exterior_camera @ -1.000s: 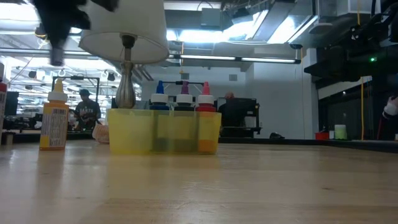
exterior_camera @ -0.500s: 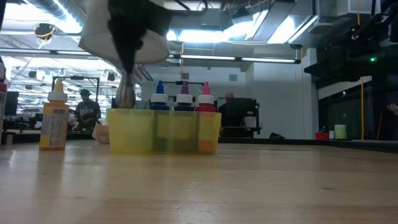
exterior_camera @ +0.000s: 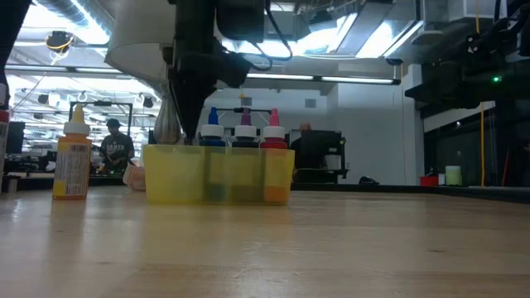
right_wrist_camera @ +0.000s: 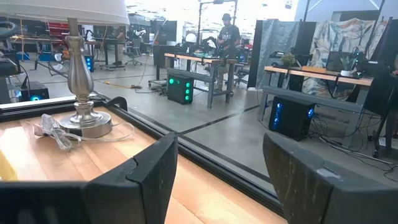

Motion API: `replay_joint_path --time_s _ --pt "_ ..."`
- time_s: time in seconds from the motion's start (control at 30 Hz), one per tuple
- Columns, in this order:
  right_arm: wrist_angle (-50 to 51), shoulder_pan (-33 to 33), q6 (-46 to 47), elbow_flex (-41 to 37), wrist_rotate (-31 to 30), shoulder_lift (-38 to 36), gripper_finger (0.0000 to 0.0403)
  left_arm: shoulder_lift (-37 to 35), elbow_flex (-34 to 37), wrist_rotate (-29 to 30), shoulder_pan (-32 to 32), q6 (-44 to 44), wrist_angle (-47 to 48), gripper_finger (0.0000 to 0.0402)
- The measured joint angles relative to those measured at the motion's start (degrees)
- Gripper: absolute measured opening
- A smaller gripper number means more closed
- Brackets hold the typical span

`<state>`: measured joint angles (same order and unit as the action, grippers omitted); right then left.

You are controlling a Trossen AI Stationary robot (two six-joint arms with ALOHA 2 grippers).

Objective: Pick & Place food coloring
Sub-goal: Put the black food coloring bottle into the yellow bin

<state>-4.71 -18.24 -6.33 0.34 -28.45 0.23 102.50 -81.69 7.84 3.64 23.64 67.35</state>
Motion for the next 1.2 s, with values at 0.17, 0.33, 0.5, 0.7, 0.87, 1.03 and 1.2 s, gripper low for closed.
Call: replay_joint_path --time_s 0.17,0.33,0.5,0.7,0.87,1.03,1.2 --pt "0.0 0.0 0.0 0.0 0.0 0.0 0.0236 2.2 0.0 0.1 0.2 1.5 -0.6 0.0058" --pt "0.0 0.0 0.0 0.0 0.0 0.0 0.0236 2.8 0.5 0.0 0.3 -0.2 -0.8 0.0058" --pt "0.0 0.0 0.0 0.0 0.0 0.0 0.0236 2.8 0.7 0.0 0.3 -5.5 -0.6 0.0058" --pt "0.0 0.0 0.0 0.0 0.0 0.0 0.0236 2.8 0.7 0.0 1.4 -12.2 -1.0 0.0058" --pt "0.0 0.0 0.0 0.0 0.0 0.0 0.0236 2.8 0.7 0.0 1.9 -16.8 -1.9 0.0058" --pt "0.0 0.0 0.0 0.0 0.0 0.0 0.0236 2.8 0.7 0.0 1.8 -19.8 -1.9 0.0058" --pt "0.0 0.0 0.0 0.0 0.0 0.0 0.0236 2.8 0.7 0.0 1.8 -20.9 -2.1 0.0058"
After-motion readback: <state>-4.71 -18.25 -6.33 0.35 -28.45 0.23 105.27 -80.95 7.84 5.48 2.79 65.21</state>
